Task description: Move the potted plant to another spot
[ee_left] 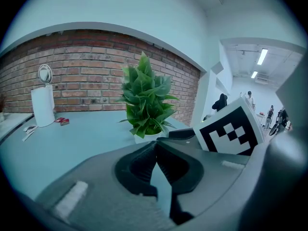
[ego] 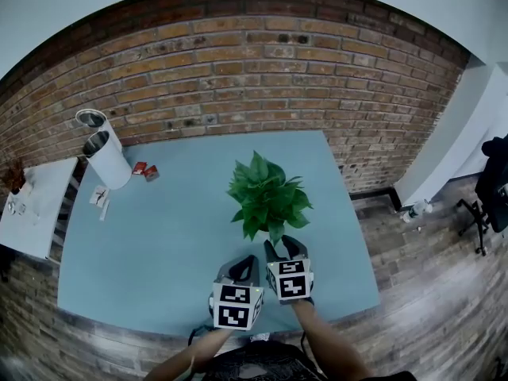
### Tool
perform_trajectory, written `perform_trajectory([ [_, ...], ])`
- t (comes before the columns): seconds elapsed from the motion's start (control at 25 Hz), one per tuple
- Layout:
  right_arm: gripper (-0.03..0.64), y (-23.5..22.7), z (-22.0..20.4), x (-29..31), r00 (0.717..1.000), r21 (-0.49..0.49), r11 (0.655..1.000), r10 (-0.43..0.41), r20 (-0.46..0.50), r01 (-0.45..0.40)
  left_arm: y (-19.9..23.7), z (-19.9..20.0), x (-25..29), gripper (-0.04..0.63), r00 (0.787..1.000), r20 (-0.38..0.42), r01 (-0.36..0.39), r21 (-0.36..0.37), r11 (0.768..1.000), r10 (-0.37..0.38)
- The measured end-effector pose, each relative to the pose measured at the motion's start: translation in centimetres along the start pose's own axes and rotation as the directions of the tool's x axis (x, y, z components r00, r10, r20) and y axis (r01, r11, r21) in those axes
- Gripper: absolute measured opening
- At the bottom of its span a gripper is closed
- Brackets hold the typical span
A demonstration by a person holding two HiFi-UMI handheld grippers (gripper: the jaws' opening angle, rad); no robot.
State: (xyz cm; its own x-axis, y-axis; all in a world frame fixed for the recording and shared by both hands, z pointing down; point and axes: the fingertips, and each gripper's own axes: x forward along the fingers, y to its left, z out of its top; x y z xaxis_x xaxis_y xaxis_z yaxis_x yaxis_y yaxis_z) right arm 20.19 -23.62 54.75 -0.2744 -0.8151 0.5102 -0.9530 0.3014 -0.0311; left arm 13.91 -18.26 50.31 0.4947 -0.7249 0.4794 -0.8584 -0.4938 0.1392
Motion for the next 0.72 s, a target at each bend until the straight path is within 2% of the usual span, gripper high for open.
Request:
perform_trajectory([
  [0.28, 0.093, 0.9, 0.1, -2.8, 0.999, 0.001, 1.0, 0.0, 0.034, 0.0, -0.7, -0.7, -0.9, 0.0, 1.0, 0.004, 0.007, -0.009, 1.0, -0.006],
  [0.72, 0.021, 3.9, 0.3, -6.8, 0.997, 0.017, 1.0, 0.022, 0.067, -0.023, -0.4, -1.5, -2.9, -0.002, 1.0, 0.017, -0.018, -0.013, 1.0, 0.018],
])
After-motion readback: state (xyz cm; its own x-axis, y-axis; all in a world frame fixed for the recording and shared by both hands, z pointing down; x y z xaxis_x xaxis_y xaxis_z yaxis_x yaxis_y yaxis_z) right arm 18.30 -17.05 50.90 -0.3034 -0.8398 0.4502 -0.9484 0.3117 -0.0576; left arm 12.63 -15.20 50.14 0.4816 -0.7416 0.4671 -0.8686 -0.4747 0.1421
